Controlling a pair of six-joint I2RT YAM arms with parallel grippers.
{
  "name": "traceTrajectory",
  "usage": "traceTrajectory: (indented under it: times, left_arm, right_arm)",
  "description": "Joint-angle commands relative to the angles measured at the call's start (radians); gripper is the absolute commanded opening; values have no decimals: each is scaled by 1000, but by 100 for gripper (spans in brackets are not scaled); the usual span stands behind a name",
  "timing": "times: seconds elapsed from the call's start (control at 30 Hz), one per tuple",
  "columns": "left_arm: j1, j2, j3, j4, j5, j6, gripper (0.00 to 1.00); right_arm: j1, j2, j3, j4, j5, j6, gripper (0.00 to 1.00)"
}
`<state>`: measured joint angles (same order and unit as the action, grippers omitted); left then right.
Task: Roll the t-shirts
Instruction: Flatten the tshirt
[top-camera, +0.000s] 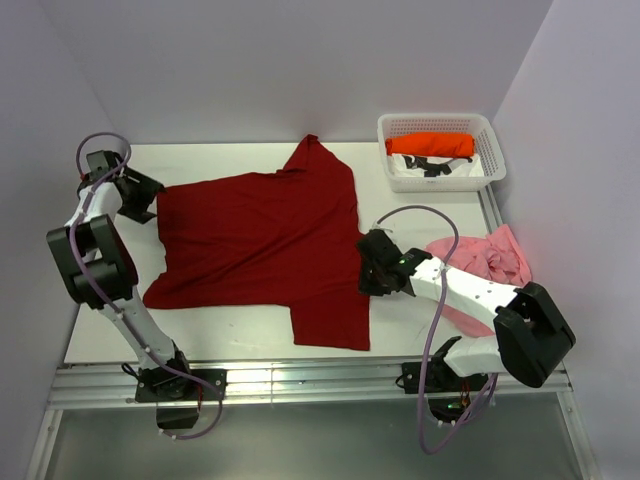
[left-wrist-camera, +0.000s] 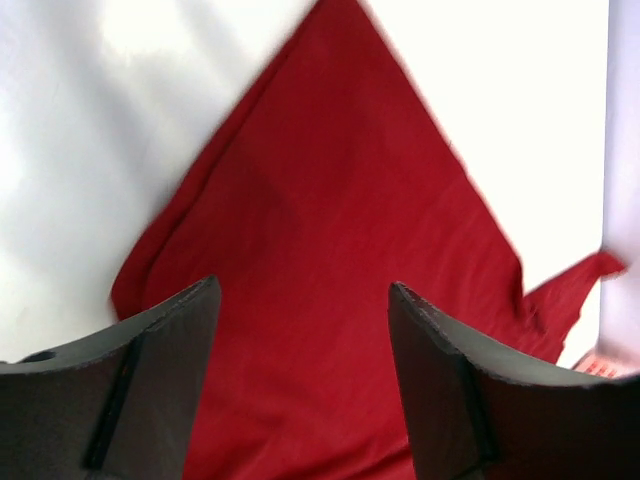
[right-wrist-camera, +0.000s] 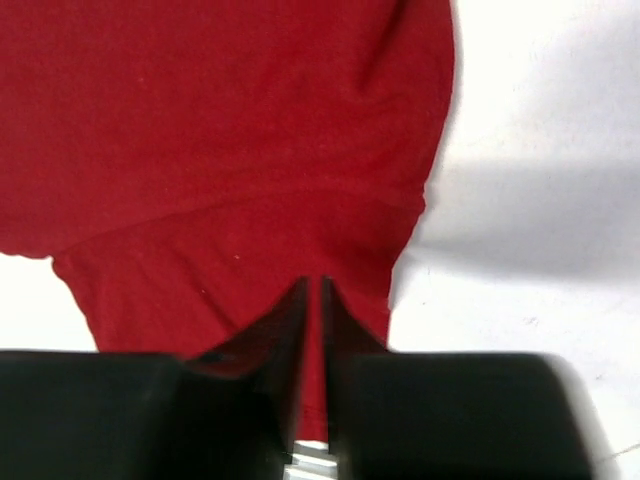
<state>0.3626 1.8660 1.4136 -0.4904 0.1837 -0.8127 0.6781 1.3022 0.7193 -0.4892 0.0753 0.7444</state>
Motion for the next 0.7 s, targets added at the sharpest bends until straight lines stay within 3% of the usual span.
traceTrajectory:
  times: [0.0, 0.07, 0.13, 0.23, 0.33, 0.4, 0.47, 0.67]
  left_arm:
    - [1, 87, 112, 52, -13, -60, 72]
    - [-13, 177, 165, 38, -17, -71, 66]
    - [-19, 232, 240, 27, -12, -75, 64]
    - [-24, 294, 280, 62, -13, -91, 51]
    - [-33, 369, 358, 49, -41, -88, 33]
    - [-40, 447, 433, 24, -24, -83, 15]
    - [-42, 505, 462, 32, -13, -91, 7]
    - [-42, 627, 615, 27, -26, -126, 0]
  right_arm:
    - [-2, -14, 17, 55, 8, -7, 9]
    - [-2, -8, 23, 57, 4, -7, 0]
    - [-2, -4, 32, 55, -2, -10, 0]
    - [-2, -9, 34, 57, 3, -17, 0]
    - [-3, -11, 43, 51, 11, -22, 0]
    - [-3, -17, 46, 46, 11, -20, 0]
    - [-3, -24, 43, 47, 8, -16, 0]
    - [-3, -21, 39, 43, 49, -11, 0]
